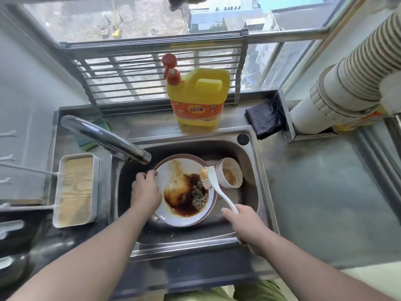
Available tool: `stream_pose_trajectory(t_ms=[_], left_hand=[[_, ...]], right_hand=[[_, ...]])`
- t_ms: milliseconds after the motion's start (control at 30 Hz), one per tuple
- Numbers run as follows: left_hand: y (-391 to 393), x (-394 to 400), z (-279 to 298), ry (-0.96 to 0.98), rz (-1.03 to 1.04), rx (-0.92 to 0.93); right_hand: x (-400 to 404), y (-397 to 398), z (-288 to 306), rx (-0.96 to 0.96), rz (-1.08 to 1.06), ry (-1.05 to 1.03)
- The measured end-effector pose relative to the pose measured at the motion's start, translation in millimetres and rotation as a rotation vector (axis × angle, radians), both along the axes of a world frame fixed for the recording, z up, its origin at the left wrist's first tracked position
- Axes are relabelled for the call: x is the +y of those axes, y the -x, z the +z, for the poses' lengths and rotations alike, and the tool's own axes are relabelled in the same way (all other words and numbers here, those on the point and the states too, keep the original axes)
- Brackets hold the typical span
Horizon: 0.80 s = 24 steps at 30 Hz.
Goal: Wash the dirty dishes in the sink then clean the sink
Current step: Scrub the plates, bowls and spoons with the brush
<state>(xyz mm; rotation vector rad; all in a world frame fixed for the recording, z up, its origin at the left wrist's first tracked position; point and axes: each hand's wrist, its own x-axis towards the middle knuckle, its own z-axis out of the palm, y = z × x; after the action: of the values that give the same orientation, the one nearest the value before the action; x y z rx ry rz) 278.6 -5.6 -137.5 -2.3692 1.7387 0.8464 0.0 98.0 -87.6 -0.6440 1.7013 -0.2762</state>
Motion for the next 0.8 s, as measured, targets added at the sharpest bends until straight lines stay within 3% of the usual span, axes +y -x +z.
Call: stream_pose_trajectory(t_ms=[200,400,633,800], left_hand=[[5,-10,3,0.02,-0.117,-0.193],[11,-15,2,-0.03,-0.046,-0.033],[-8,12,-4,-0.114,0.181,0.073],[-9,39,-12,-0.205,0.495,0.255]], right_hand=[[17,-7,1,0.058,-0.059,-0.014],[-18,-14,-11,0.273,0.142,0.059],[-52,-40,-49,0.199,0.129,0.124],[-47,-50,-66,0.304,0.077,0.253]])
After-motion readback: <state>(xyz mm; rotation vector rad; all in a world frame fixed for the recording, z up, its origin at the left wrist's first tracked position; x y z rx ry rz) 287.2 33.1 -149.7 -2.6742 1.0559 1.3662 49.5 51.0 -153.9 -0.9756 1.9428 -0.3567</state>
